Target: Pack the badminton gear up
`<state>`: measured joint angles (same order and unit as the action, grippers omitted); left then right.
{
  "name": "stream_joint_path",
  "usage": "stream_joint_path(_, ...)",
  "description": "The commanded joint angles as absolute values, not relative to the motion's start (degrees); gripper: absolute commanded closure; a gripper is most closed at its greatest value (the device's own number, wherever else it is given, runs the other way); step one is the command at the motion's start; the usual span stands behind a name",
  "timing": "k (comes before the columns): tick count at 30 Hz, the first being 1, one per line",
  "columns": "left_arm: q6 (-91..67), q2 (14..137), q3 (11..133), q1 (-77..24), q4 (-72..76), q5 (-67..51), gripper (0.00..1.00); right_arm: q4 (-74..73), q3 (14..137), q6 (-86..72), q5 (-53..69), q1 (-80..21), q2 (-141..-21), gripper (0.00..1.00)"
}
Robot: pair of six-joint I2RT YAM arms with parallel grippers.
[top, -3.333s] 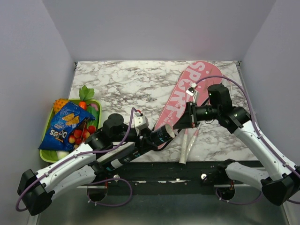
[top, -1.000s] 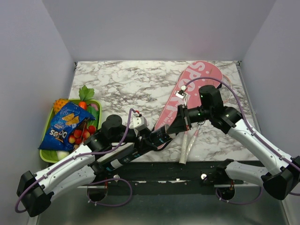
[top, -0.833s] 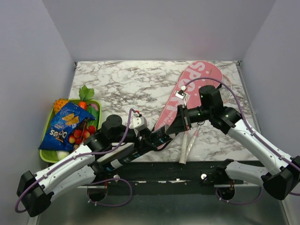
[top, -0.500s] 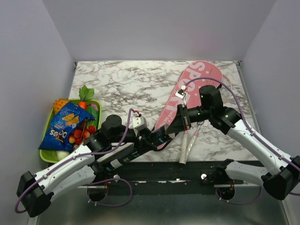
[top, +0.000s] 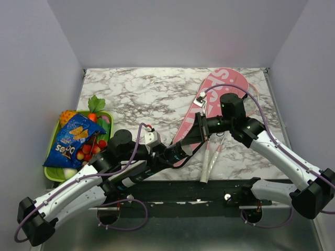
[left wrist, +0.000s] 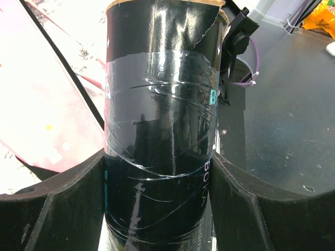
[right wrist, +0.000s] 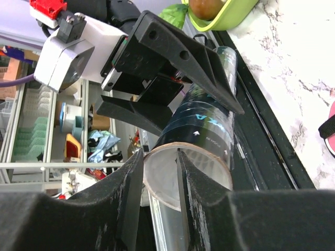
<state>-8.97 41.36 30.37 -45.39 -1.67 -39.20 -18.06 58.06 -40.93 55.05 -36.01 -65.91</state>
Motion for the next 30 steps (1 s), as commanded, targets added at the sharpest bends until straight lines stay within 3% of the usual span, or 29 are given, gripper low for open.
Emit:
stream_joint_path(1, -16.2, 38.1, 33.1, -46.0, -5.5, -40.2, 1.0, -17.6, 55.5, -41.7, 49.1, -37.6, -69.3, 0.59)
stream_joint_path(15, -13.8, 33.9, 34.5, -46.0, -10.5, -35.2, 1.0, -16.5, 54.0, -43.5, 45.0, -37.5, -65.0, 0.58)
stream_joint_path(23, -7.6, 37.9, 35.3, -45.8, -13.2, -27.2, 1.0, -27.1, 70.7, -39.0, 34.6, -37.1, -64.6, 0.55)
stream_joint_path(30, 1.5, 51.2, 44.1, -42.9, -14.7, -23.1, 1.0, -37.5, 80.6, -34.8, 22.3, -37.0, -62.8, 0.55)
